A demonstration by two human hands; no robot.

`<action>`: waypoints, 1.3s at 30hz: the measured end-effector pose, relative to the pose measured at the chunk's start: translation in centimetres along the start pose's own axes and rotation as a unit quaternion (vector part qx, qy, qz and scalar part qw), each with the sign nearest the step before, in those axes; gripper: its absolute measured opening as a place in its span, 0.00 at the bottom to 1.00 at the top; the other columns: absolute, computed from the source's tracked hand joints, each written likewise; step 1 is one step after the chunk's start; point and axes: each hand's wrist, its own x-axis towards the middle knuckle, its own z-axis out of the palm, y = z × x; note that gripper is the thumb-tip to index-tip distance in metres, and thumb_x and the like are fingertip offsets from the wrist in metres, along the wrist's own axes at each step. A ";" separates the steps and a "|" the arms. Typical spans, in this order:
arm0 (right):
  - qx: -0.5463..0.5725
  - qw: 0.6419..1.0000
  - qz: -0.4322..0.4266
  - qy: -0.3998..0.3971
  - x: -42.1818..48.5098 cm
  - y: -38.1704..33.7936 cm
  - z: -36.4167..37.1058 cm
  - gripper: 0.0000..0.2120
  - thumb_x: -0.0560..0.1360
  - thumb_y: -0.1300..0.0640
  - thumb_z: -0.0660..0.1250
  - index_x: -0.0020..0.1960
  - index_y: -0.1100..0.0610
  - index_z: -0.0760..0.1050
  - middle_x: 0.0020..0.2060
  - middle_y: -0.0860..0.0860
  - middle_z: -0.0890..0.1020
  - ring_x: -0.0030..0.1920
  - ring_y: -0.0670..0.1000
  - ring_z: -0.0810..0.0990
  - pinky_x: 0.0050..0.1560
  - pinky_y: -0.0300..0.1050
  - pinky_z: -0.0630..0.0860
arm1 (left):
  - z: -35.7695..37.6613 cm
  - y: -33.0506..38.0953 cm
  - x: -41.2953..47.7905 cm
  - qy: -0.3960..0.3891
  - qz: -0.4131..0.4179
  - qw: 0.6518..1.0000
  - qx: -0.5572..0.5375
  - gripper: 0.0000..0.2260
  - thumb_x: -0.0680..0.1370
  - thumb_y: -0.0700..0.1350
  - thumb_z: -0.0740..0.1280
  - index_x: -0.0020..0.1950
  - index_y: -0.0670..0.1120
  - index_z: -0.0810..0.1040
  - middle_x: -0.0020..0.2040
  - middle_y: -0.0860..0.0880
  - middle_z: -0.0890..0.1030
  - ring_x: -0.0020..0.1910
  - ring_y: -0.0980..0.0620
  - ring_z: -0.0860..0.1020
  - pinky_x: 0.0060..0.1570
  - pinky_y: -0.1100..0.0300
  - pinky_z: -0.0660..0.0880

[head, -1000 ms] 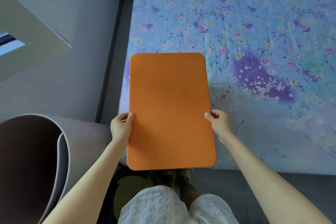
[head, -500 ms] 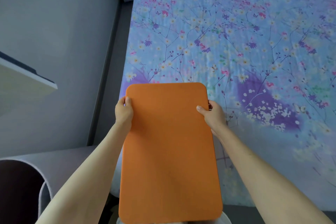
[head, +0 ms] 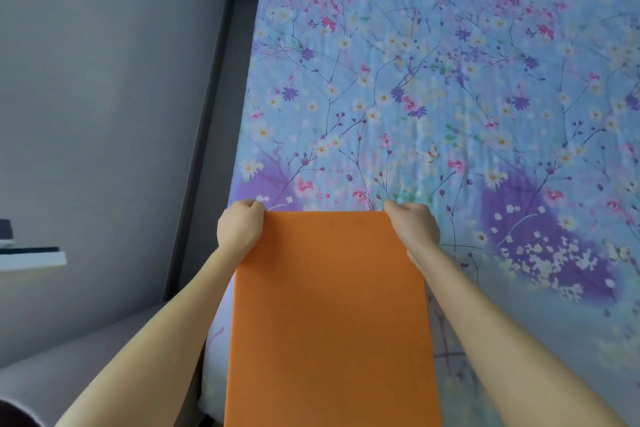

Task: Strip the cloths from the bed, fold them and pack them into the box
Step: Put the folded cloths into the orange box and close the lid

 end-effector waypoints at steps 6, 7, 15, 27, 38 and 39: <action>-0.158 0.987 -0.016 -0.013 2.5 -1.1 0.2 0.16 0.69 0.62 0.59 0.28 0.55 0.55 0.23 0.49 0.59 0.26 0.50 0.57 0.29 0.41 0.52 | 0.6 0.9 2.0 0.010 0.002 0.993 0.116 0.16 0.76 0.39 0.56 0.28 0.46 0.61 0.26 0.49 0.63 0.27 0.50 0.59 0.27 0.60 0.54; -0.163 0.986 -0.017 0.005 2.7 -1.3 0.5 0.16 0.70 0.62 0.59 0.27 0.56 0.55 0.23 0.49 0.60 0.25 0.50 0.58 0.29 0.41 0.53 | 0.7 1.0 2.1 0.028 0.012 0.993 0.114 0.15 0.74 0.38 0.56 0.28 0.46 0.59 0.26 0.49 0.62 0.28 0.50 0.58 0.28 0.59 0.53; -0.193 0.968 -0.072 0.143 1.1 -0.6 1.4 0.26 0.82 0.52 0.50 0.26 0.58 0.63 0.22 0.51 0.66 0.23 0.49 0.63 0.26 0.41 0.55 | 1.3 0.8 1.2 0.122 0.099 0.976 0.150 0.12 0.75 0.37 0.55 0.31 0.44 0.61 0.26 0.47 0.67 0.28 0.46 0.65 0.28 0.57 0.57; -0.023 0.995 -0.023 0.094 -18.9 19.2 1.2 0.29 0.76 0.38 0.42 0.28 0.56 0.65 0.20 0.48 0.66 0.22 0.49 0.65 0.25 0.40 0.58 | 1.3 -3.7 -7.6 0.122 0.131 0.983 -0.024 0.14 0.82 0.53 0.50 0.55 0.43 0.66 0.44 0.43 0.77 0.43 0.40 0.77 0.40 0.52 0.70; -0.169 0.967 -0.012 0.191 -20.4 22.4 4.2 0.37 0.75 0.38 0.33 0.32 0.57 0.73 0.24 0.50 0.73 0.24 0.50 0.71 0.23 0.37 0.58 | 3.5 -10.8 -15.4 0.103 0.043 0.993 0.035 0.21 0.83 0.53 0.41 0.49 0.43 0.69 0.35 0.49 0.71 0.40 0.43 0.72 0.43 0.52 0.67; -0.171 0.966 -0.008 0.193 -20.4 22.5 4.2 0.37 0.76 0.38 0.33 0.32 0.57 0.73 0.24 0.50 0.74 0.25 0.50 0.72 0.23 0.37 0.58 | 3.7 -10.8 -15.1 0.103 0.042 0.993 0.038 0.21 0.83 0.53 0.41 0.51 0.42 0.69 0.36 0.48 0.72 0.42 0.42 0.73 0.44 0.52 0.68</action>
